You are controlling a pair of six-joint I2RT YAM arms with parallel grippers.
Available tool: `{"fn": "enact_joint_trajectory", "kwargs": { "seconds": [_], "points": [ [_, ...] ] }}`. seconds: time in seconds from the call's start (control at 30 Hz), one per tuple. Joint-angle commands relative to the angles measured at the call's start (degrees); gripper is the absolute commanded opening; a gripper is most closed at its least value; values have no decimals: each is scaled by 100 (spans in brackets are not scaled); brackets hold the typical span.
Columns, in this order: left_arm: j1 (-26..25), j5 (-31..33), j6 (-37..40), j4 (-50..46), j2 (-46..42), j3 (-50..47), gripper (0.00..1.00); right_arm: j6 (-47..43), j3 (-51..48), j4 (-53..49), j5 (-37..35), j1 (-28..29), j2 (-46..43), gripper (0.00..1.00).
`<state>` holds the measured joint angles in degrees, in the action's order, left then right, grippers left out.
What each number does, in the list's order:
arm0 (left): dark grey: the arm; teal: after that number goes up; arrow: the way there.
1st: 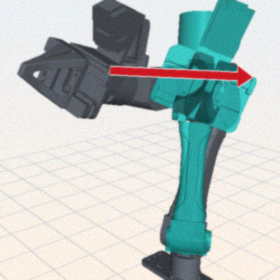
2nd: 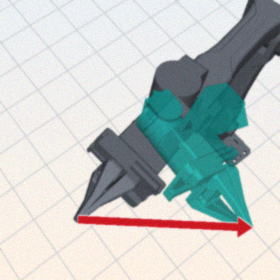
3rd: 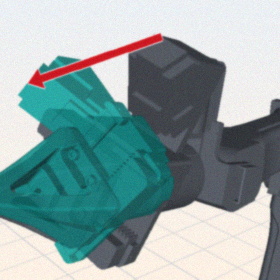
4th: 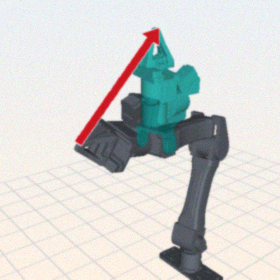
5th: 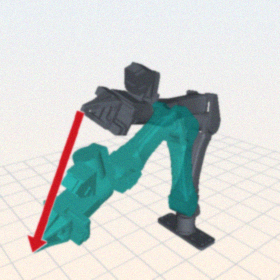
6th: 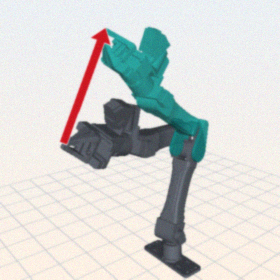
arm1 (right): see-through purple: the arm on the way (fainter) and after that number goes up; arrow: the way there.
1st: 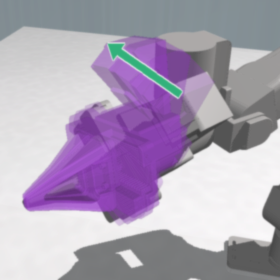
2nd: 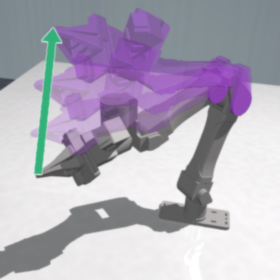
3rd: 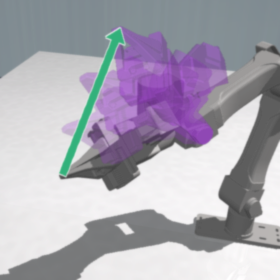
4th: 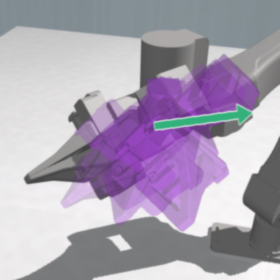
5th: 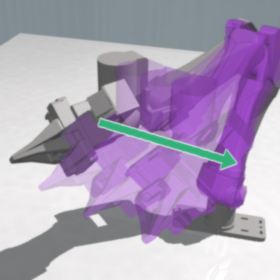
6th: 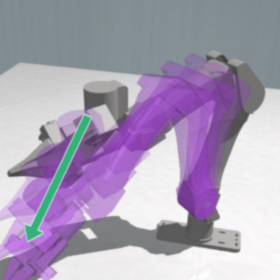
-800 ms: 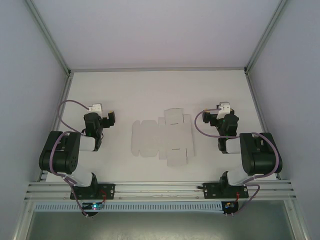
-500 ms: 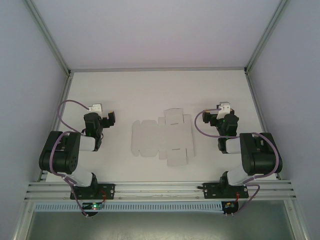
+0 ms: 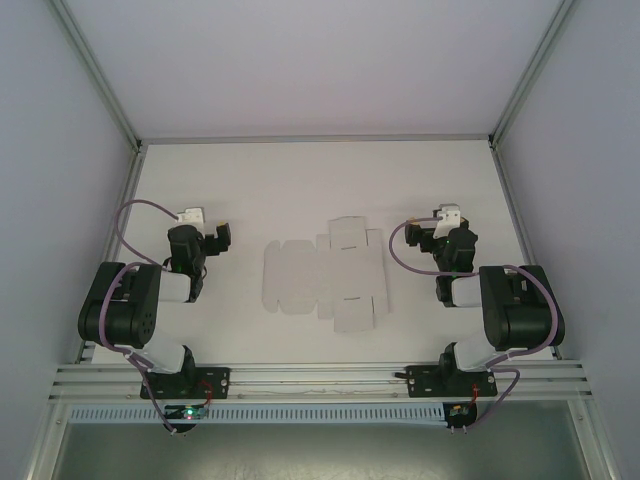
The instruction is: Assemble paper box
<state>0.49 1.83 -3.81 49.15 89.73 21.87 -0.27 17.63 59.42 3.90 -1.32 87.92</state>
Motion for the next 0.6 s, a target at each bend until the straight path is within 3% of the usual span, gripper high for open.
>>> {"fn": "enact_joint_trajectory", "kwargs": {
  "seconds": [0.0,0.23,0.4,0.47,0.57],
  "points": [
    [19,-261,213,-89,-58,156,100,86,90,87,-74,49,-70,98],
    [26,-186,166,-116,-61,195,100,112,111,120,-65,44,-95,98],
    [22,7,82,-1715,-1032,638,100,45,713,-1786,-407,189,-1024,98],
    [17,38,-342,-2423,-1559,810,100,50,979,-2662,-635,455,-1499,98],
    [-13,-482,-980,-3192,-2121,1039,100,471,1483,-3973,-1059,988,-2043,98]
  ]
}}
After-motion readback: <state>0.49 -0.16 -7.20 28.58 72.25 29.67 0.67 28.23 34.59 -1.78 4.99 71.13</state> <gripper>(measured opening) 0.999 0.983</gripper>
